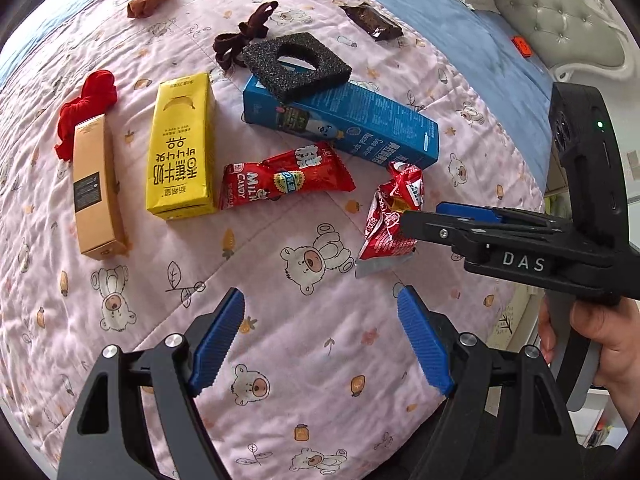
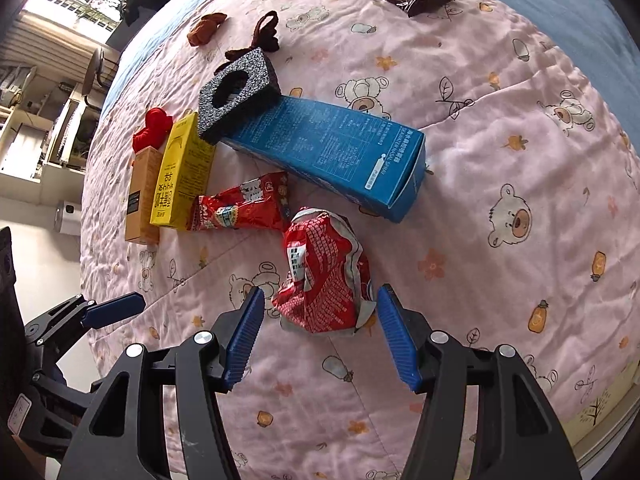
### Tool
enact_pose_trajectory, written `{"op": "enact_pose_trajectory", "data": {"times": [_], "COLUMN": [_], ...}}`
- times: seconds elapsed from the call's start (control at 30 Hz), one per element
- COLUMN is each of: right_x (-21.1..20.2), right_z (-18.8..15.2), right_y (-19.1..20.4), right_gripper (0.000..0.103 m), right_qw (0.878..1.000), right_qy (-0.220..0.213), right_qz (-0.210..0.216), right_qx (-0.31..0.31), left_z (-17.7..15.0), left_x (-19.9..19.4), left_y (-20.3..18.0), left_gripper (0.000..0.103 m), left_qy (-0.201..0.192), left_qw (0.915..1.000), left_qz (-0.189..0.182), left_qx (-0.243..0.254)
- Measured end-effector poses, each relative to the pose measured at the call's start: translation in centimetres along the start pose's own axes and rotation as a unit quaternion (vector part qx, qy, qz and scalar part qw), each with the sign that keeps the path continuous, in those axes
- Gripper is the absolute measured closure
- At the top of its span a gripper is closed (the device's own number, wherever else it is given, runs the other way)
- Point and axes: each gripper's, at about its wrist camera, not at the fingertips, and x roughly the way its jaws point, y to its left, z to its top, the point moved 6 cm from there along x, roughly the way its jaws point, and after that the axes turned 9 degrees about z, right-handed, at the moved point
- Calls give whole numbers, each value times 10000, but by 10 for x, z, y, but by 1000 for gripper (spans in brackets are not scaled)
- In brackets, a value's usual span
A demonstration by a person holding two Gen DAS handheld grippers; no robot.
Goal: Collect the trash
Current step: 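Grasp the crumpled red wrapper with the right gripper while the left grasps the red candy stick, then carry both red wrappers over the yellow bucket and open both grippers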
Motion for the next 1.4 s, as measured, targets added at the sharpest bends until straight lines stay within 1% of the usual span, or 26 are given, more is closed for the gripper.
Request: {"op": "enact_pose_trajectory", "data": {"times": [0.07,0.1,0.17,0.2,0.23,0.27,0.33,0.4,0.47,0.53,0.67,0.73,0.8,0.83,0.87,0.93,1.0,1.03,1.07,1.1,1.13,1.17,1.27,1.4], "right_x": [8,12,18,18,16,13,4,-7,-16,-23,-29,-29,-30,-29,-29,-28,-29,-28,-28,-27,-28,-28,-29,-34], "right_z": [4,6,7,8,8,8,6,5,4,2,0,1,1,2,3,4,5,5,5,6,7,7,9,12], "right_y": [-3,-5,-7,-7,-6,-6,-7,-12,-16,-21,-30,-34,-36,-35,-35,-34,-33,-32,-32,-31,-31,-30,-28,-26], "right_gripper": [46,49,70,71,78,81,84,85,85,85,85,85,85,85,85,85,85,85,85,85,85,85,85,85], "right_qw": [10000,9999,9997,9996,9996,9996,9996,9994,9989,9984,9980,9975,9968,9965,9963,9954,9953,9954,9953,9951,9951,9950,9949,9948], "right_qy": [72,102,225,239,239,241,215,142,107,84,79,56,22,8,-1,2,-5,-2,-6,-12,-18,-29,-46,-108], "right_qz": [-25,-21,93,100,139,138,203,310,423,496,526,556,615,629,641,716,735,733,744,765,775,782,807,831], "right_qx": [33,55,98,97,64,32,31,113,197,246,338,436,518,542,575,638,631,618,620,623,618,613,607,576], "left_z": [5,9,17,22,28,33,45,55,64,70,75,75,75,76,78,80,81,81,80,78,78,78,77,76], "left_x": [6,9,14,16,17,18,21,24,28,34,50,61,70,72,74,77,77,77,77,77,75,74,72,66], "left_y": [-1,-1,-1,-1,0,1,1,-1,-5,-11,-19,-20,-18,-17,-15,-10,-6,-5,-5,-5,-5,-7,-8,-2], "left_gripper": [24,24,24,24,24,24,24,24,25,25,28,31,36,39,45,47,55,58,63,71,74,82,85,89], "left_qy": [45,66,91,79,48,36,34,11,-7,-1,123,255,320,315,320,396,440,456,454,444,446,452,419,438], "left_qw": [9999,9999,9996,9995,9994,9992,9986,9976,9954,9912,9840,9805,9789,9790,9799,9841,9863,9861,9854,9842,9836,9838,9858,9915], "left_qz": [-2,-14,-42,-3,47,71,88,95,123,180,232,286,335,334,313,145,-6,-1,21,100,119,82,178,-74], "left_qx": [102,154,247,294,341,393,522,685,952,1310,1765,1927,1990,1986,1942,1726,1590,1596,1639,1709,1743,1734,1614,1226]}}
